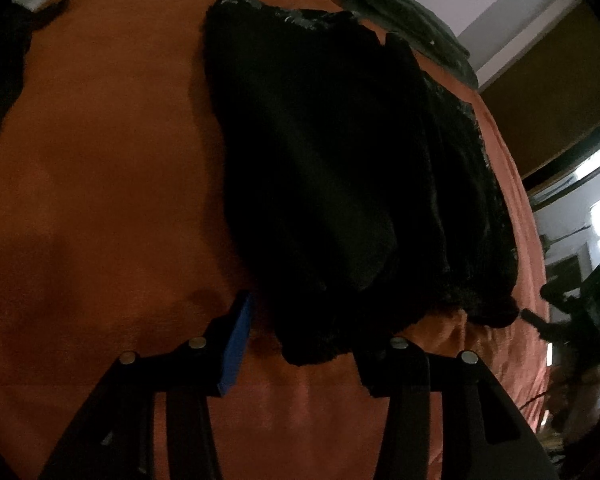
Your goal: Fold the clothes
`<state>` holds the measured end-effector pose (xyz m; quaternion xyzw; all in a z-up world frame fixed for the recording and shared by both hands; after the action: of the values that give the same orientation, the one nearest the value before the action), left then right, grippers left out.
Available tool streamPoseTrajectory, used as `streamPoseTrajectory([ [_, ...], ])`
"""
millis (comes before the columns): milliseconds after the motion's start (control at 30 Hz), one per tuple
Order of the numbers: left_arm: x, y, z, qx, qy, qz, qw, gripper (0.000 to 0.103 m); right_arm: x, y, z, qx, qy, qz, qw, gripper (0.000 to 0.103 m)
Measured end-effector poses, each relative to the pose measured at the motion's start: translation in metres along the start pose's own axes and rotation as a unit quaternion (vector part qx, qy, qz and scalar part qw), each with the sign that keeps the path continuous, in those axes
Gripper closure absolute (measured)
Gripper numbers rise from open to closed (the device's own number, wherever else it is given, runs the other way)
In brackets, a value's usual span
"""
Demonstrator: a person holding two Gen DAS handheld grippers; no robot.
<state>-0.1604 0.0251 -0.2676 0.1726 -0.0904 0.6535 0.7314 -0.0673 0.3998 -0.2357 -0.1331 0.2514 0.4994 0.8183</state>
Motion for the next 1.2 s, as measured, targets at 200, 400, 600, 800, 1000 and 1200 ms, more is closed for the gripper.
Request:
streamPoseTrajectory([
  [200,0.002,-0.002,0.003,0.004,0.017,-0.018,0.9997,0.055,-0.005,0.006,-0.001,-0.004,-0.024,0.031,0.999,0.004],
  [400,-0.005,0.002,0.004,0.000,0.031,-0.019,0.9993,0.055,-0.014,0.025,-0.022,-0.043,-0.008,0.092,0.995,0.041],
  [600,-0.005,0.012,-0.007,-0.010,0.026,0.008,0.9996,0.052,0.001,0.031,-0.048,-0.096,0.051,0.000,0.994,0.041],
  [800,0.002,0.016,-0.008,-0.005,0.032,0.003,0.9995,0.052,0.005,0.036,-0.050,-0.103,0.021,-0.026,0.994,0.041],
  [1000,0.001,0.018,-0.015,-0.013,0.033,0.013,0.9993,0.051,0.010,0.033,-0.048,-0.107,0.022,-0.045,0.993,0.041],
  [1200,0.005,0.019,-0.021,-0.022,0.012,0.004,0.9997,0.082,-0.005,0.041,-0.057,-0.105,0.033,-0.025,0.994,0.077],
])
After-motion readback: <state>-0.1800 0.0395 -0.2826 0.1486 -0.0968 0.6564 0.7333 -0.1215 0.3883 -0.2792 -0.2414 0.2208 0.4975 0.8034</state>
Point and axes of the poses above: each gripper's, at about its wrist camera, not at the fingertips, and z roughly against the way its jaws point, x to its right, y to its top, the point moved 6 cm from there along -z, roughly the way its jaws point, and after that the axes turned 14 degrees about -x, right-handed, at the moved point
